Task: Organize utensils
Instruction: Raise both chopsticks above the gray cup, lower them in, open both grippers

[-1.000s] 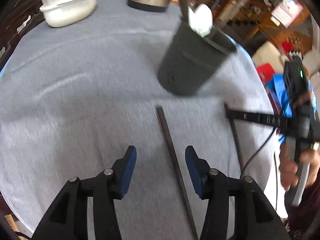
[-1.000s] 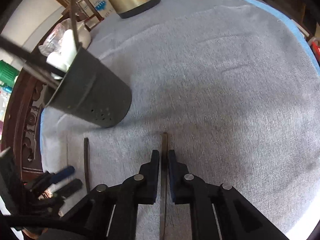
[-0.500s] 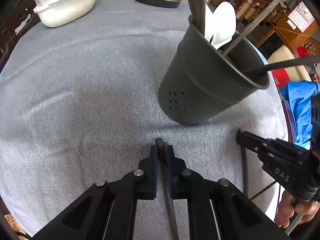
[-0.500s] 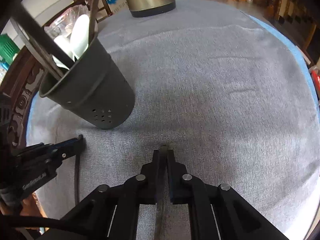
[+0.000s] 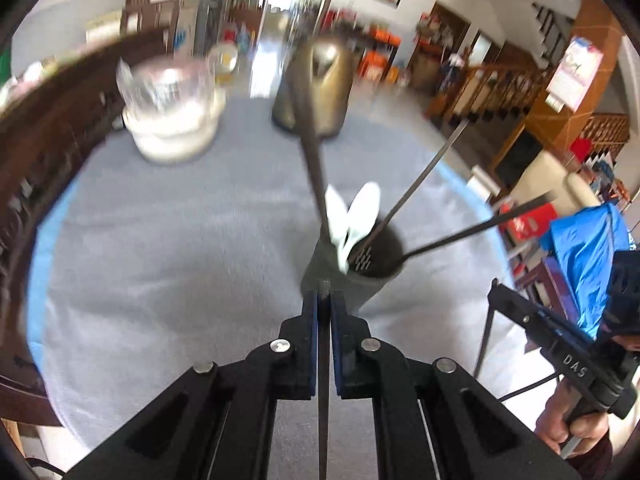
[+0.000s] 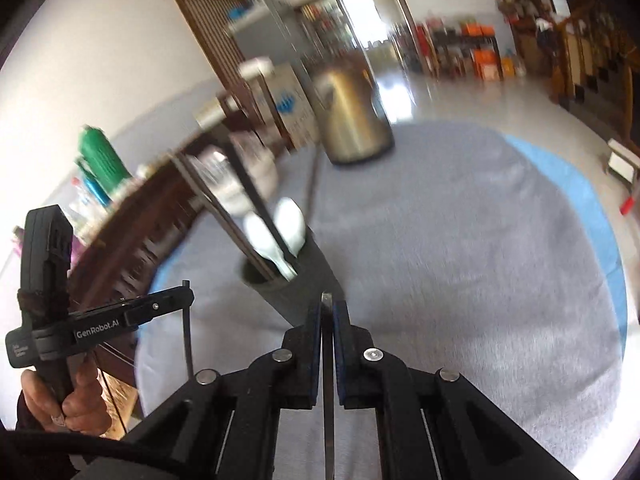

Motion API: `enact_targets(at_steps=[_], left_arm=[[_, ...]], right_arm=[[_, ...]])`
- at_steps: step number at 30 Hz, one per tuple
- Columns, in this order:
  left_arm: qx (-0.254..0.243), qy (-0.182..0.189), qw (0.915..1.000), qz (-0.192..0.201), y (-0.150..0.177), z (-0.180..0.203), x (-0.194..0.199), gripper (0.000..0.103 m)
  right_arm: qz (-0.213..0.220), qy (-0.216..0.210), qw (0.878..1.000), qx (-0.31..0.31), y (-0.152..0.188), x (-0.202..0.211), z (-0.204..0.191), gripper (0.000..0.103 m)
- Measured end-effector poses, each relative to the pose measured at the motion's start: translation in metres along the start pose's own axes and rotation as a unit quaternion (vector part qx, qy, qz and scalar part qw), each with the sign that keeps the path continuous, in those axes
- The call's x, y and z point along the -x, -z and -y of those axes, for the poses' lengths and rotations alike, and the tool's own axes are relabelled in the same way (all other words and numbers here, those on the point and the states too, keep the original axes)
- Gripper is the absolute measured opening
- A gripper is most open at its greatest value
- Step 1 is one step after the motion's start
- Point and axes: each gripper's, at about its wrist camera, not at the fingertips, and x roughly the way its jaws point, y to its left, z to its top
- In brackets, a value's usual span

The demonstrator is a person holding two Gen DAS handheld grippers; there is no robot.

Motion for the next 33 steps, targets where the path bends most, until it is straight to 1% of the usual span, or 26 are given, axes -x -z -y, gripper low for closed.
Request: enact_targets(at_steps=[2, 4, 6, 9, 10, 15, 18, 21, 33], left_arm=[[-0.004, 0.002, 0.9996, 0.029, -0.007, 0.006, 0.019, 0.006], [-0.006, 0.003, 0.9985, 0.054, -0.008, 0.009, 0.045, 0.006], [-0.008, 0.004, 0.9968, 0.079, -0.011, 0.013, 0.062, 0.006], [-0.008, 0.006, 0.9941, 0.108, -0.013, 0.014, 0.08, 0.006], [-0.007, 0.006, 0.9934, 0.114, -0.011, 0.008, 0.084, 0.006], [-0.01, 0.009, 0.9894, 0.144, -0.016, 0.018, 0.107, 0.006], [-0.016, 0.009, 0.9876, 0.156, -0.022, 0.022, 0.113, 0.006], [-0.02, 0.01, 0.986, 0.165, -0.026, 0.025, 0.12, 0.006], [-0.027, 0.004, 0.9808, 0.193, -0.041, 0.033, 0.141, 0.007]], right_arm=[[0.029, -0.015, 0.999, 0.004, -0.003, 0.022, -0.011, 0.006], [0.059, -0.034, 0.998, 0.009, -0.01, 0.032, -0.019, 0.006], [0.092, -0.048, 0.994, 0.017, -0.015, 0.042, -0.031, 0.006], [0.133, -0.046, 0.989, 0.036, -0.02, 0.058, -0.048, 0.006], [0.14, -0.045, 0.988, 0.04, -0.023, 0.06, -0.053, 0.006], [0.189, -0.046, 0.98, 0.047, -0.038, 0.073, -0.077, 0.006], [0.207, -0.039, 0.976, 0.06, -0.046, 0.08, -0.091, 0.006], [0.216, -0.033, 0.973, 0.068, -0.052, 0.085, -0.096, 0.006], [0.251, -0.01, 0.965, 0.071, -0.07, 0.095, -0.099, 0.006]])
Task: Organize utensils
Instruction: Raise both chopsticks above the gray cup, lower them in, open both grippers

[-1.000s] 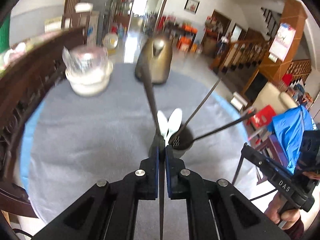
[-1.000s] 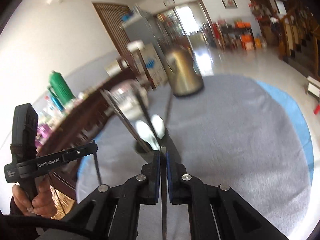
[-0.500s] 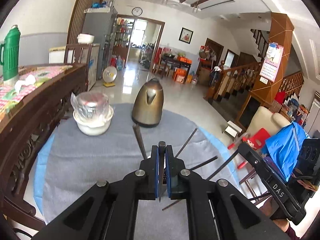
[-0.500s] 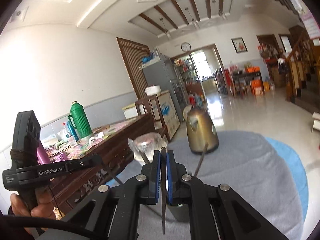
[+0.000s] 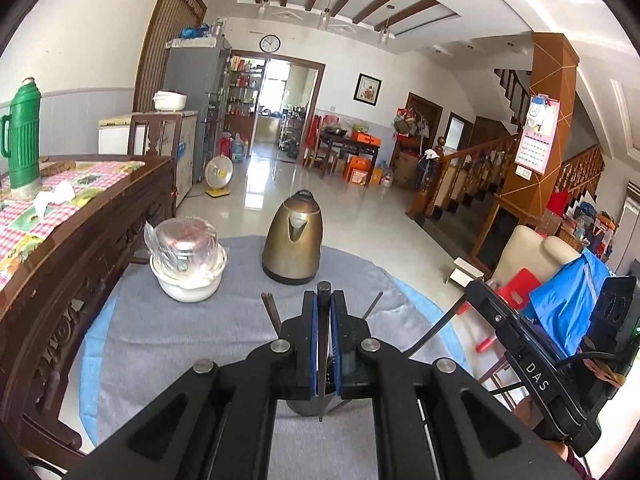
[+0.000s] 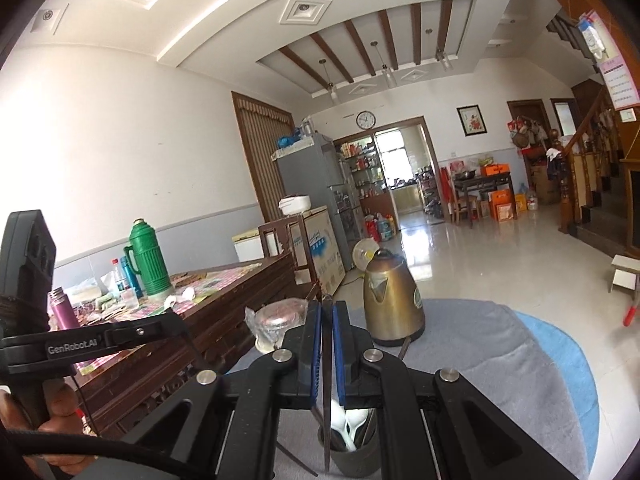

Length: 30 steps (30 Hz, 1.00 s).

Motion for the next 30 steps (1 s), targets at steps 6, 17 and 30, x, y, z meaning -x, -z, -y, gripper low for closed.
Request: enact_targets(at_steps=[6, 17, 30], left_arm=[[0.002, -0.006, 0.9998, 0.021, -0.013, 0.002, 0.002, 0.006], [-0.005, -0.016, 0.9968, 0.078, -0.024, 0.012, -0.007, 0.007], [-0.019, -0.067, 0.9968, 0.038, 0.017, 0.014, -0.074, 0.007]], right_arm=[[0.029, 0.023, 0.999, -0.001, -0.01, -0.002, 0.0, 0.006], [0.06, 0.066, 0.996, 0.014, -0.011, -0.023, -0.009, 0.006], [-0.002, 0.081, 0.997, 0.003, 0.027, -0.054, 0.007, 0.006]])
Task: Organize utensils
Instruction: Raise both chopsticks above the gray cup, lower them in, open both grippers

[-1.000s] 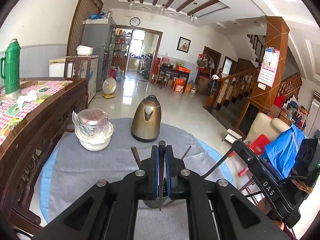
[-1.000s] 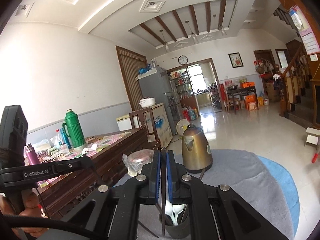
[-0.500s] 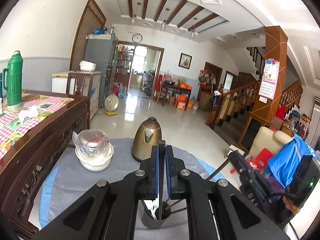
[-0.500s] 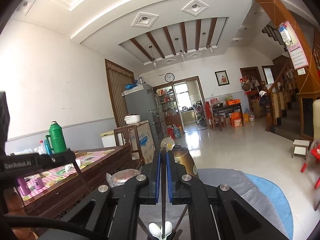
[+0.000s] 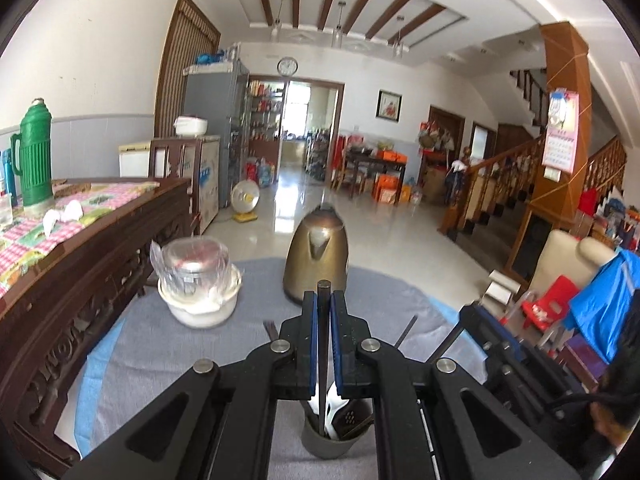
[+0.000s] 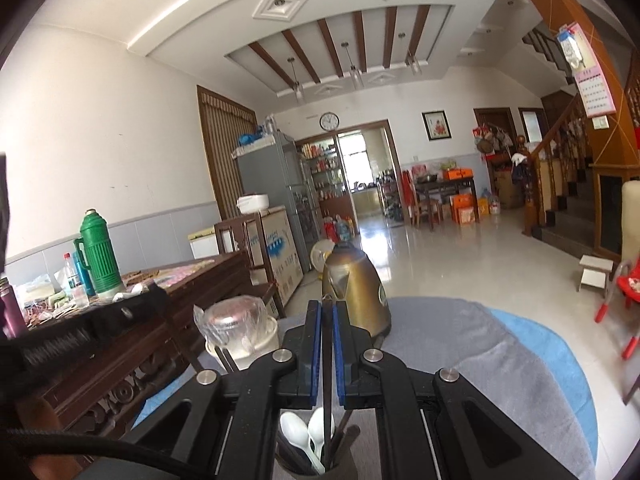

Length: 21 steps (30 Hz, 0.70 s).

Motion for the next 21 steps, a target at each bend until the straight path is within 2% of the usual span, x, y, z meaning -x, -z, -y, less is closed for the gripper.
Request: enact_targets(at_steps=[4, 21], left_arm=[[0.002, -0.005, 0.9999, -0.015, 0.0102, 0.0006, -0.0096, 0.007], [-0.012, -0.017, 0.9997, -0.013, 0.0085, 0.0067, -0.003, 0.007]], right_arm=[[-0.007, 0.001, 1.0, 0.0, 0.0046, 0.0019, 0.0026, 0.006], [-0.024, -0.006, 1.0, -0.005, 0.0044, 0.0003, 0.0, 0.006]])
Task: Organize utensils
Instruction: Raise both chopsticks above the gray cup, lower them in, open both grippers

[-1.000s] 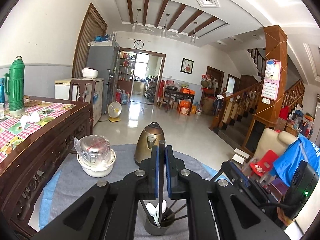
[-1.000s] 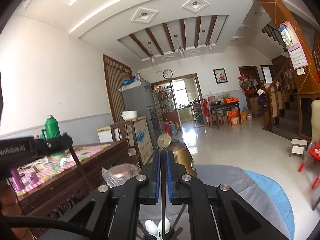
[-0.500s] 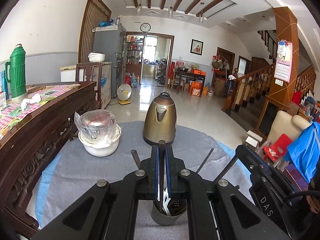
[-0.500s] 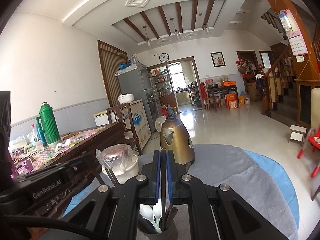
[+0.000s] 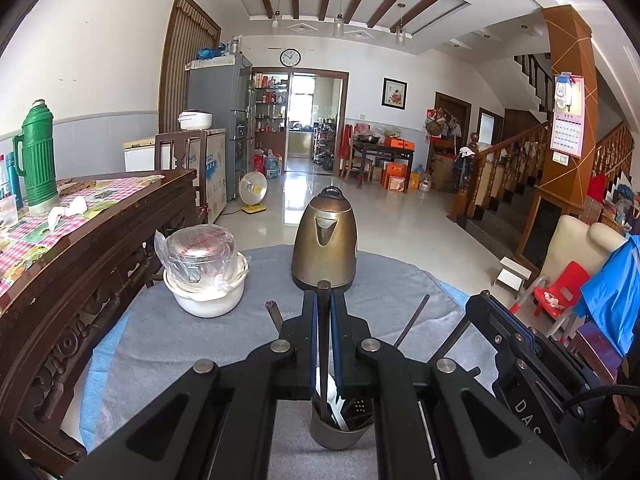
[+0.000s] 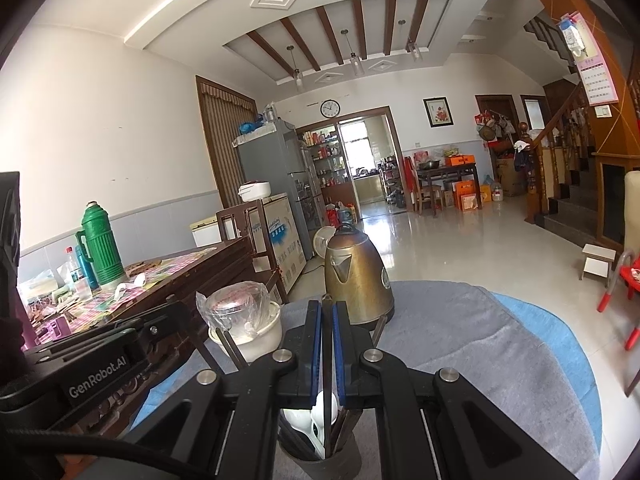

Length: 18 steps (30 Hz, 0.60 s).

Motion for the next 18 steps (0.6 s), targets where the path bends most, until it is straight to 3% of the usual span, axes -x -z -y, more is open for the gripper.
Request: enact_targets(at_steps=[10, 12, 14, 18], left_arm=[[-0.015, 0.004, 0.9998, -0.013, 0.002, 0.0, 0.0, 0.008], [-0.02, 0.0, 0.9996, -0.017, 0.004, 0.0, -0.001, 0.017], [-0.021, -0.006, 0.9996, -0.017, 0.005, -0.003, 0.002, 0.044], [-0.03, -0.025, 0.9992, -0.005, 0.008, -0.004, 0.012, 0.06]], right_arm=[[-0.036, -0.009, 0.999, -0.012, 0.005, -0.008, 0.002, 0.007], [-0.053, -0.014, 0.998, -0.015, 0.006, -0.012, 0.003, 0.007], [-0.072, -0.02, 0.997, -0.026, 0.008, -0.016, 0.007, 0.008], [-0.085, -0.032, 0.994, -0.059, 0.009, -0.014, 0.019, 0.012]])
